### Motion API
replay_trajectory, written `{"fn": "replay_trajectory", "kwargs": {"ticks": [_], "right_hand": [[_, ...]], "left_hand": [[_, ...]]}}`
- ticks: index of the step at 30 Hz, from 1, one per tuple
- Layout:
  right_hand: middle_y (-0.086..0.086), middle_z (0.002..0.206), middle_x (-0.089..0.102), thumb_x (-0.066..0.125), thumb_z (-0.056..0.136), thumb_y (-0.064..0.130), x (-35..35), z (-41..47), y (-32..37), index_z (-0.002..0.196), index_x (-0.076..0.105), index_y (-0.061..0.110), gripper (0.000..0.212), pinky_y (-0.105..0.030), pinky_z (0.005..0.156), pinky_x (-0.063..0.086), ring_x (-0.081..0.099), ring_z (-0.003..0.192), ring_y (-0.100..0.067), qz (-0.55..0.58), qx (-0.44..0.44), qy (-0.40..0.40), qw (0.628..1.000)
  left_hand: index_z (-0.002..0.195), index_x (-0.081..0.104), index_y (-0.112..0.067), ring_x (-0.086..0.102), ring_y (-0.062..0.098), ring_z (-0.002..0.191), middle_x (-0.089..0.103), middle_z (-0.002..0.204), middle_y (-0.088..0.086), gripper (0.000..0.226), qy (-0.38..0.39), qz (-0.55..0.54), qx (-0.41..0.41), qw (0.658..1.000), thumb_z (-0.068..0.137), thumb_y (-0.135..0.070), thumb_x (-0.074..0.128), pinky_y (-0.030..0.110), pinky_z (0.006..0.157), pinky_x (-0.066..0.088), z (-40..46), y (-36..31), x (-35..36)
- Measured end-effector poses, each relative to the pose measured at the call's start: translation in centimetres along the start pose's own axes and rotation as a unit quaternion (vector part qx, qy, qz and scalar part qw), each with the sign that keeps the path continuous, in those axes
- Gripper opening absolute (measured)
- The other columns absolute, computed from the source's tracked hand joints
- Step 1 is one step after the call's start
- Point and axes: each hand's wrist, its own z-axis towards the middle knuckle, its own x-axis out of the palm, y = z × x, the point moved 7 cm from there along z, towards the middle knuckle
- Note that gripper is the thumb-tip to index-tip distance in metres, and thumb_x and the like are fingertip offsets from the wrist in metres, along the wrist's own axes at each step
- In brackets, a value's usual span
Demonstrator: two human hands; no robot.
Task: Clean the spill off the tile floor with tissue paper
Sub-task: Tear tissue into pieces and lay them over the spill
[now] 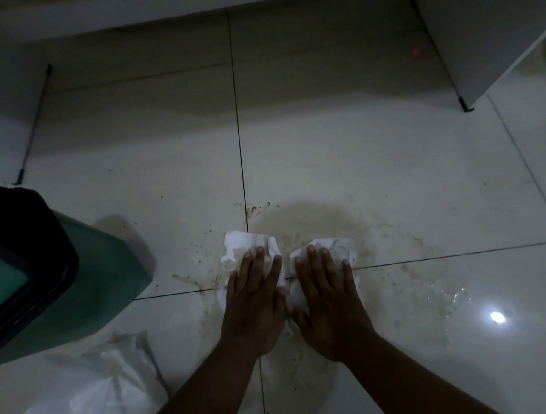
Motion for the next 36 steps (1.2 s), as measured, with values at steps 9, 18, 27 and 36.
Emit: {"fn": "replay_trajectory", "kwargs": {"ticks": [9, 18, 27, 36], "right_hand": [[-0.010, 0.166, -0.007, 0.030, 0.094, 0.062, 0.2, -0.2, 1.4, 0.158, 0.001, 0.018, 0.083, -0.053, 0.121, 0.000, -0.010, 0.152, -0.031, 0.008, -0.023, 0.026, 0.999], [-0.012, 0.166, -0.003, 0.028, 0.095, 0.063, 0.3, -0.7, 1.6, 0.158, 0.003, 0.016, 0.083, -0.059, 0.120, 0.007, -0.007, 0.152, -0.031, 0.021, -0.007, 0.007, 1.000], [-0.011, 0.166, -0.008, 0.032, 0.095, 0.064, 1.1, -1.3, 0.9, 0.157, -0.001, 0.015, 0.086, -0.060, 0.120, 0.008, -0.010, 0.152, -0.030, 0.006, -0.004, 0.020, 1.000], [-0.007, 0.165, -0.010, 0.023, 0.096, 0.061, -1.7, -0.2, 1.5, 0.158, -0.001, 0.020, 0.078, -0.058, 0.121, 0.003, -0.019, 0.150, -0.028, 0.017, 0.022, 0.036, 0.999]], "left_hand": [[0.158, 0.001, -0.040, -0.031, 0.012, 0.148, -0.022, 0.165, -0.010, 0.060, 0.011, -0.031, 0.005, 0.999, 0.103, -0.044, 0.024, 0.043, 0.122, -0.003, 0.2, 0.2, 0.0], [0.155, -0.005, -0.045, -0.035, 0.010, 0.146, -0.028, 0.161, -0.014, 0.059, 0.011, -0.043, 0.001, 0.999, 0.105, -0.046, 0.024, 0.041, 0.120, -0.010, 0.4, 0.4, 0.6], [0.158, 0.003, -0.040, -0.028, 0.014, 0.149, -0.024, 0.164, -0.011, 0.059, 0.058, -0.059, 0.003, 0.997, 0.105, -0.045, 0.029, 0.045, 0.123, -0.003, 0.7, 0.7, 0.1], [0.156, 0.028, -0.031, -0.002, 0.021, 0.156, 0.007, 0.169, -0.003, 0.055, 0.018, -0.076, 0.069, 0.995, 0.103, -0.034, 0.043, 0.044, 0.126, 0.013, -0.8, 0.9, -3.4]]}}
